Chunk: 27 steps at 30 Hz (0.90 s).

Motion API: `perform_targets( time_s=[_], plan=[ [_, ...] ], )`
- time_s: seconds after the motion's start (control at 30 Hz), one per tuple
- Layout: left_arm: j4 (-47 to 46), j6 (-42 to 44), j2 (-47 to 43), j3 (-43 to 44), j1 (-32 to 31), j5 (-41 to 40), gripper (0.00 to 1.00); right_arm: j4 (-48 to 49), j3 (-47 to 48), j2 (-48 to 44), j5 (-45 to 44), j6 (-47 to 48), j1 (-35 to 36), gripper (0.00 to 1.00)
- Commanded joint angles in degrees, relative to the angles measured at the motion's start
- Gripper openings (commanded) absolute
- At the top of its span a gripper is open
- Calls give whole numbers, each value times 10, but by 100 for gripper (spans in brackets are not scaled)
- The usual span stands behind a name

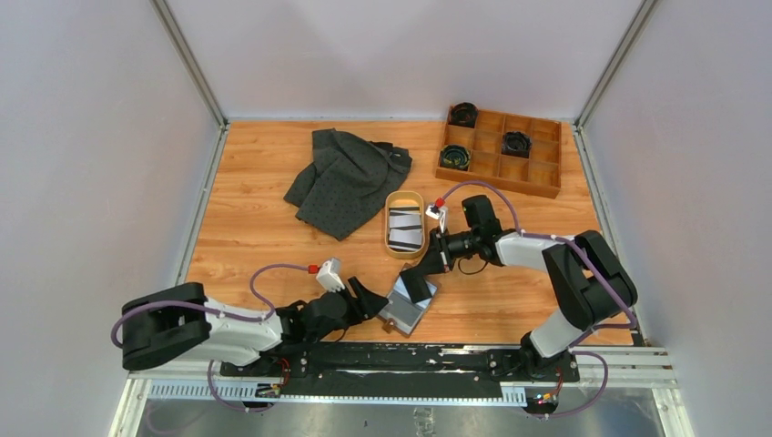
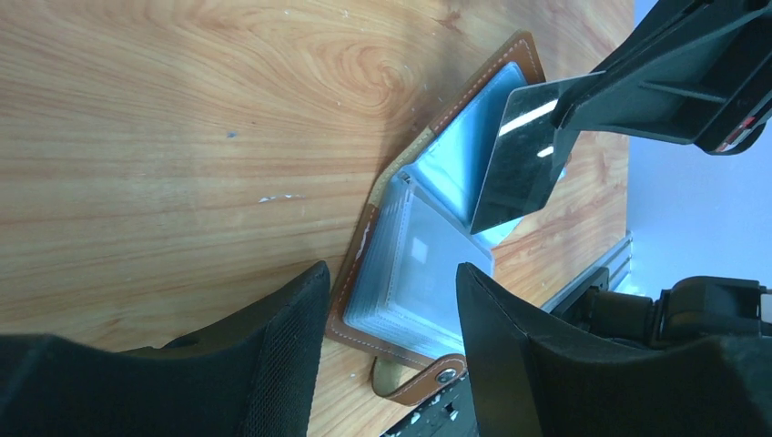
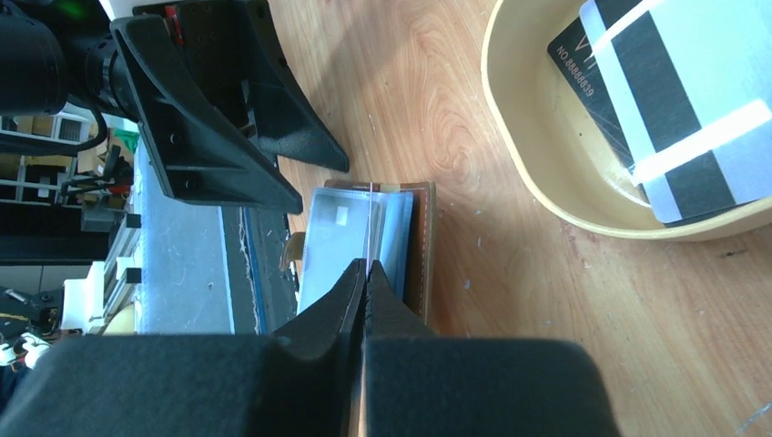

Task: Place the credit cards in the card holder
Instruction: Insert the credit card into the card holder.

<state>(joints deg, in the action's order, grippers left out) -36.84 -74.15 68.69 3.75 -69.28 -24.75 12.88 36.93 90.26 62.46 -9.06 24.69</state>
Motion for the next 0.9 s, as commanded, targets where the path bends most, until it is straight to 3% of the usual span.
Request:
perform_targets(
  time_s=[0.0,0.13,0.33,0.6,0.87],
  plan=[
    [89,41,-64,-16,-6,-51,59,7,-15,15,18,-15,-9,0],
    [177,91,-166,-7,-6,-56,59,25,-19,20,33,-32,-13,0],
    [186,50,-220,-25,-11,-14,61,37,-21,19,32,-46,-17,0],
    [186,-26,-120,21,-60,-5,75,46,-21,17,28,-60,-20,0],
    [186,-159,-11,48,-84,-43,74,48,-22,16,25,-66,-20,0]
  ],
)
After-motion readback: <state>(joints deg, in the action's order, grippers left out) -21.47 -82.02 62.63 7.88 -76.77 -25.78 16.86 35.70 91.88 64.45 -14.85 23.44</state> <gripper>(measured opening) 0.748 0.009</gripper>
